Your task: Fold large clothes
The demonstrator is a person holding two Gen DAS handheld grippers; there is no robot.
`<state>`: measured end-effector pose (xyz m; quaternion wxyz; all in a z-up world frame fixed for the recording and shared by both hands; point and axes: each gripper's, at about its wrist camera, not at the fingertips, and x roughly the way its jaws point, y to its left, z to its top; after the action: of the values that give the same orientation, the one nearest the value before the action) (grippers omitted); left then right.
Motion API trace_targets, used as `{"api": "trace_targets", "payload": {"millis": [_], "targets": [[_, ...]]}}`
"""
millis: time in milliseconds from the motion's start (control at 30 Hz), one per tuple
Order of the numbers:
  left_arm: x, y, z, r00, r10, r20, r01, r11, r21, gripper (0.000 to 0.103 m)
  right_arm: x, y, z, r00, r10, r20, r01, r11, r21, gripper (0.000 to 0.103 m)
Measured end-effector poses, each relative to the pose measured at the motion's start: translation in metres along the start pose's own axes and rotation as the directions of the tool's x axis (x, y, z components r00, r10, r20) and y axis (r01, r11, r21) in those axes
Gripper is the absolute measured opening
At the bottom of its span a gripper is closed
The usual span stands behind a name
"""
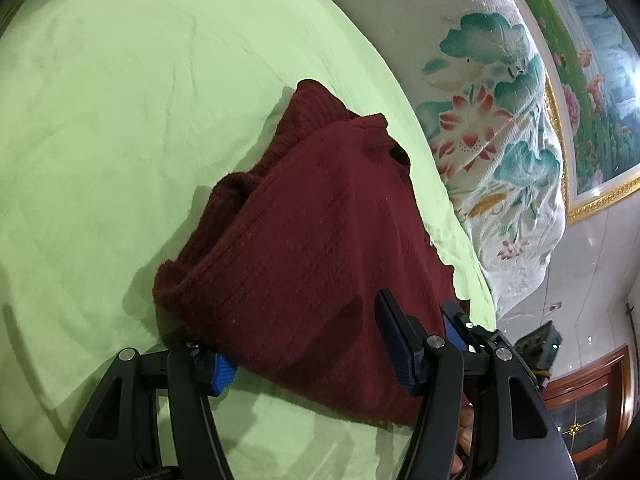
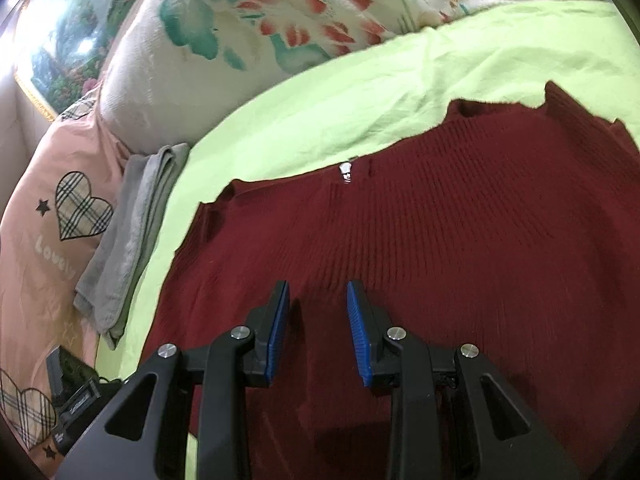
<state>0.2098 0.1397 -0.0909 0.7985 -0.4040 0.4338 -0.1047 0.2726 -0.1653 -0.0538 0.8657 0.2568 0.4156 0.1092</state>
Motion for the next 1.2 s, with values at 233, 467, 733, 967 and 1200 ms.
{"api": "trace_targets", "payload": {"millis": [233,467,733,967,1200], "targets": [[0.006,-0.008,0.000,0.999,0.027,0.041,-0.028,0.999,0.033,0.057,0.018,0.001,-0.012,0.998,-0.065,0.000,0.065,0.993,-0.101,0.029],[0.009,-0.030,0.007,0.999,-0.005,0.047,0.002,0.997,0.071,0.013,0.018,0.004,-0.006,0.996,-0.079,-0.049,0.071,0.987,-0.148,0.030],[0.017,-0.143,-0.022,0.991,-0.131,-0.009,0.124,0.909,0.398,0.013,0.014,-0.043,0.020,0.955,0.243,-0.167,-0.222,0.965,0.138,0.035],[0.076,-0.179,-0.076,0.995,0.005,-0.098,0.054,0.807,0.588,0.012,-0.001,-0.083,0.035,0.865,0.494,-0.087,-0.430,0.820,0.378,0.060],[0.082,-0.183,-0.073,0.996,0.021,-0.088,0.036,0.801,0.598,0.013,0.009,-0.080,0.058,0.843,0.525,-0.117,-0.444,0.802,0.400,0.078]]}}
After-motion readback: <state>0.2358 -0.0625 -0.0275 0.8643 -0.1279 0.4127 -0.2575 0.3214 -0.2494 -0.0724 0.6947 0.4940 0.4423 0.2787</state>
